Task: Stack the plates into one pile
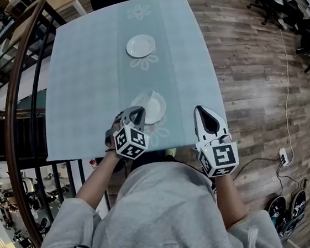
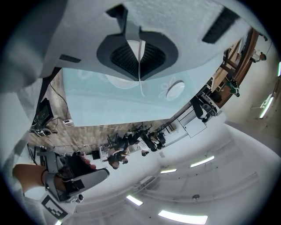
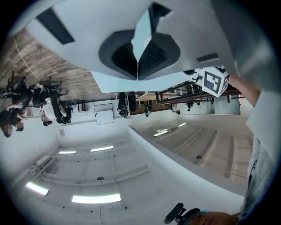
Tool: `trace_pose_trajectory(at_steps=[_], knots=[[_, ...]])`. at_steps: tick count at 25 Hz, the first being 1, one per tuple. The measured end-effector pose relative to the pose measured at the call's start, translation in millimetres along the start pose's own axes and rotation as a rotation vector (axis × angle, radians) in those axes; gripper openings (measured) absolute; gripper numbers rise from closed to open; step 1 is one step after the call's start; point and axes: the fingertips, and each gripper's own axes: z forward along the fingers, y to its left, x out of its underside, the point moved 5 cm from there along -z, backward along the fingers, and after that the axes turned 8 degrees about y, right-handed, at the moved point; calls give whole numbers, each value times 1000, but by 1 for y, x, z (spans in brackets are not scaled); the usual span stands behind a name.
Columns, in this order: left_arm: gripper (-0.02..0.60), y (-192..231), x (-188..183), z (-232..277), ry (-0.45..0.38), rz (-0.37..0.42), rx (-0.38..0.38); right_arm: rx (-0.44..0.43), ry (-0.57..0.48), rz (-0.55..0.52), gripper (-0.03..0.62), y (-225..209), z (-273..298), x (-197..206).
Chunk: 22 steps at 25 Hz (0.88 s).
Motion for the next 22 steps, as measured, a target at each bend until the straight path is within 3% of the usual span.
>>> trace_pose_trajectory(at_steps=[14, 22], knots=[[32, -63, 8, 44, 77, 28, 223, 38, 28, 34, 28, -10, -7, 10], [40, -80, 14, 60, 113, 13, 312, 41, 43, 28, 28, -17, -2, 8]])
